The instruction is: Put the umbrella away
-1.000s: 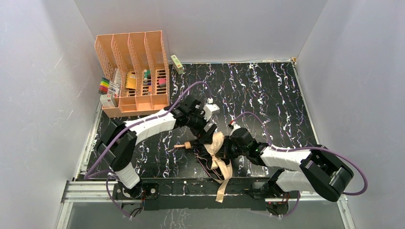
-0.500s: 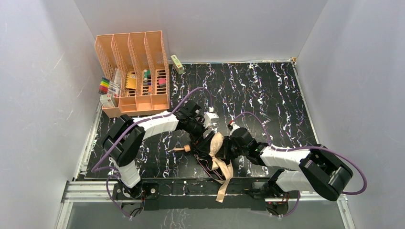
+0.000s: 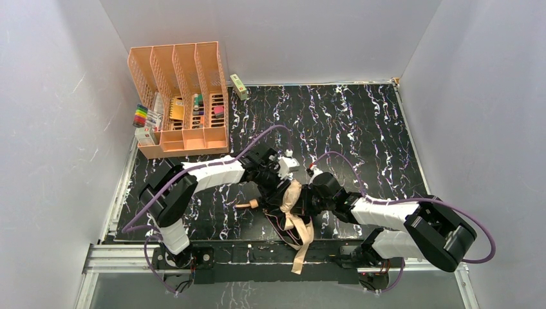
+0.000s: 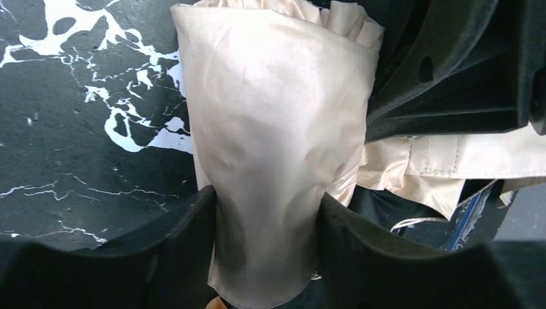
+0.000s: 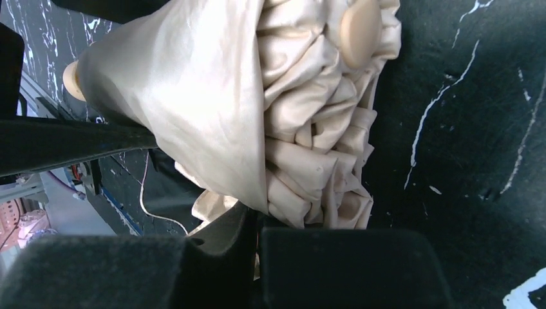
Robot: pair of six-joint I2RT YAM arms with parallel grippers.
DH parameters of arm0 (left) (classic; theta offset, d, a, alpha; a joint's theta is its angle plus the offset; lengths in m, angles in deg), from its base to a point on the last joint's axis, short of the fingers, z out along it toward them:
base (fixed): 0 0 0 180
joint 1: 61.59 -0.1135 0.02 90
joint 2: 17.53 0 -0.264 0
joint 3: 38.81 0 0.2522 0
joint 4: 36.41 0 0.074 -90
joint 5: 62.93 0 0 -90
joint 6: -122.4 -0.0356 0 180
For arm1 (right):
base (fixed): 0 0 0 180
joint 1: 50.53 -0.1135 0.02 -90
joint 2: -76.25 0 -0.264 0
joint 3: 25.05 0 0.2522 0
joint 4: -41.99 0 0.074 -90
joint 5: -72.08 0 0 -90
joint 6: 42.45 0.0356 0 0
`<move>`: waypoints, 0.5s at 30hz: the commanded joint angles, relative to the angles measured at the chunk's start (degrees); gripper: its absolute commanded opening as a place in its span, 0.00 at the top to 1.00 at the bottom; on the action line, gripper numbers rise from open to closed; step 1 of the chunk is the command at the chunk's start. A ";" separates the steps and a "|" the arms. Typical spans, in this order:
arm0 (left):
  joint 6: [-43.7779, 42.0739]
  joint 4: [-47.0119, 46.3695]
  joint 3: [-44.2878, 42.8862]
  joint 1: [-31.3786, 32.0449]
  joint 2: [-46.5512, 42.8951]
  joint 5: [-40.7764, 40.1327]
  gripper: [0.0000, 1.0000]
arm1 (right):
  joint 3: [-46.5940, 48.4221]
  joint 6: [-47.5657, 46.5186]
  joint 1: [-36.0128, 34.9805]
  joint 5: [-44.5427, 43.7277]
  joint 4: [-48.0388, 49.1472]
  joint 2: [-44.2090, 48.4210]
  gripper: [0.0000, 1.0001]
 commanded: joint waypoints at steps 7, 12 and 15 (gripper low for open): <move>1.39 5.51 4.10 5.12 -0.95 -7.28 0.79 | 1.75 -4.13 0.03 -4.99 -12.59 6.71 0.82; 0.54 6.84 2.84 5.13 -2.12 -10.00 0.98 | 6.77 -7.11 0.57 -12.84 -26.20 14.93 0.69; 0.11 6.77 2.28 5.27 -2.30 -11.42 1.00 | 10.18 -8.57 2.14 -17.64 -32.15 18.44 0.56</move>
